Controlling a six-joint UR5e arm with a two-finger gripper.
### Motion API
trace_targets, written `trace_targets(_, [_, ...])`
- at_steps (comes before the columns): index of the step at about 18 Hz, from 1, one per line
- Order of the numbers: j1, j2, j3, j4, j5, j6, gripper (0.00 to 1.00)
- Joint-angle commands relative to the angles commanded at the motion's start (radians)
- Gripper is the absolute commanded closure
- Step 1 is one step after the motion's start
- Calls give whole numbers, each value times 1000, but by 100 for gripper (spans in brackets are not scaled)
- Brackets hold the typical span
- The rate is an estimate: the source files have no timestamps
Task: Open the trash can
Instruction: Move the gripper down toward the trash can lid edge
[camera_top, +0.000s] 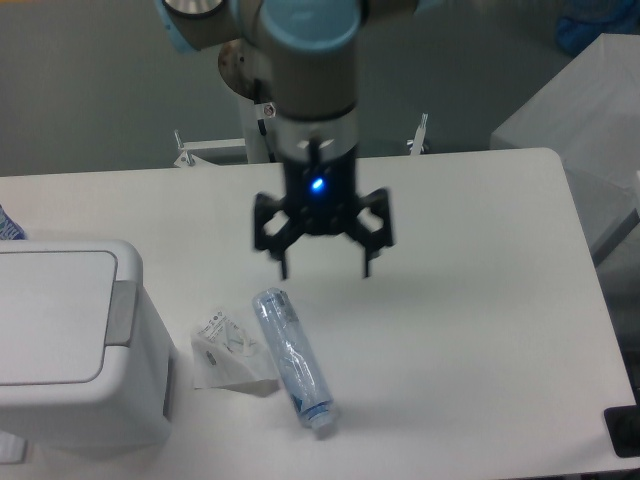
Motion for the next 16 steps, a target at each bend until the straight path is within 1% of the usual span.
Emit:
trace_targets(1, [2,-2,12,5,-47,-37,0])
trace_targets(3, [3,1,15,43,-121,-112,0])
trace_targets(4, [3,2,9,64,-137,-143,0])
trace_targets(5, [0,3,2,72,-146,-170,0])
trace_targets(7, [-2,2,-4,74,-170,-198,0])
trace_targets(11, [-5,3,-6,75,-226,-207,0])
trace_targets(16, [-31,-3,-23,81,-230,-238,0])
